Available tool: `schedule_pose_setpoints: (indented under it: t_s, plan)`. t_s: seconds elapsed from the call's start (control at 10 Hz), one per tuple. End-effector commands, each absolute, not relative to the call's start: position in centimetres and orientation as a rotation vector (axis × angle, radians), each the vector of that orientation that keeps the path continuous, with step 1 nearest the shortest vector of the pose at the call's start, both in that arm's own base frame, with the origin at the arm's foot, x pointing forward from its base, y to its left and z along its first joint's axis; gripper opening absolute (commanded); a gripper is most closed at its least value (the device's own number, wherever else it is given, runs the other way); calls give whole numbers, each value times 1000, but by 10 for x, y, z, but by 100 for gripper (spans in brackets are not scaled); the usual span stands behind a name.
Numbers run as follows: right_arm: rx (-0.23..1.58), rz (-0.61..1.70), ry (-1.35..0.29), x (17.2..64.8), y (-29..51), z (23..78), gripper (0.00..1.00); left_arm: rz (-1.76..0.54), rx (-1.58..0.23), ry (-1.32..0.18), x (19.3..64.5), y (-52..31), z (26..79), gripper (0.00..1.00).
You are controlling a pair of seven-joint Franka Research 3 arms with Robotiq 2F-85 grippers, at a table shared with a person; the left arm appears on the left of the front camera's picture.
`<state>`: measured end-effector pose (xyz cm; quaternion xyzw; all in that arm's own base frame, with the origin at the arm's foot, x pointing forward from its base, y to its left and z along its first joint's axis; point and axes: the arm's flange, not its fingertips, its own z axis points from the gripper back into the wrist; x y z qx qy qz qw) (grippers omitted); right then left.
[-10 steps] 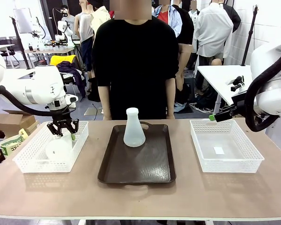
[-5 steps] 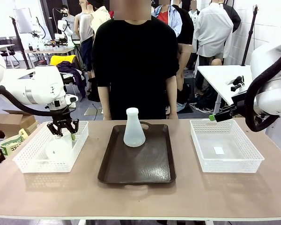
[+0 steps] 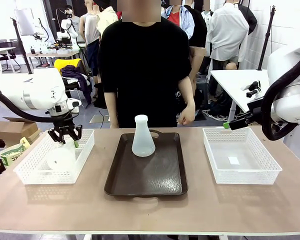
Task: Prepare the laboratory tools.
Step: Place the picked Big flask upright in the Handle tray as directed by the person.
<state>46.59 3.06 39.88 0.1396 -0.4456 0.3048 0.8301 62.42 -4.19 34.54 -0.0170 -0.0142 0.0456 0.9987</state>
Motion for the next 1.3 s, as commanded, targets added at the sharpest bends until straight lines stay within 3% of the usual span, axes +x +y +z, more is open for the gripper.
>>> schedule_pose_setpoints:
  t_s: [0.0, 0.5, 1.2]
  plan:
    - [296, 645, -944, 465, 30, 398, 100, 69, -44, -72, 611, -35, 357, 0]
    - [296, 645, -944, 465, 30, 398, 100, 52, -70, -92, 604, -27, 375, 0]
    - [296, 645, -944, 465, 30, 398, 100, -69, -251, -268, 555, -13, 445, 0]
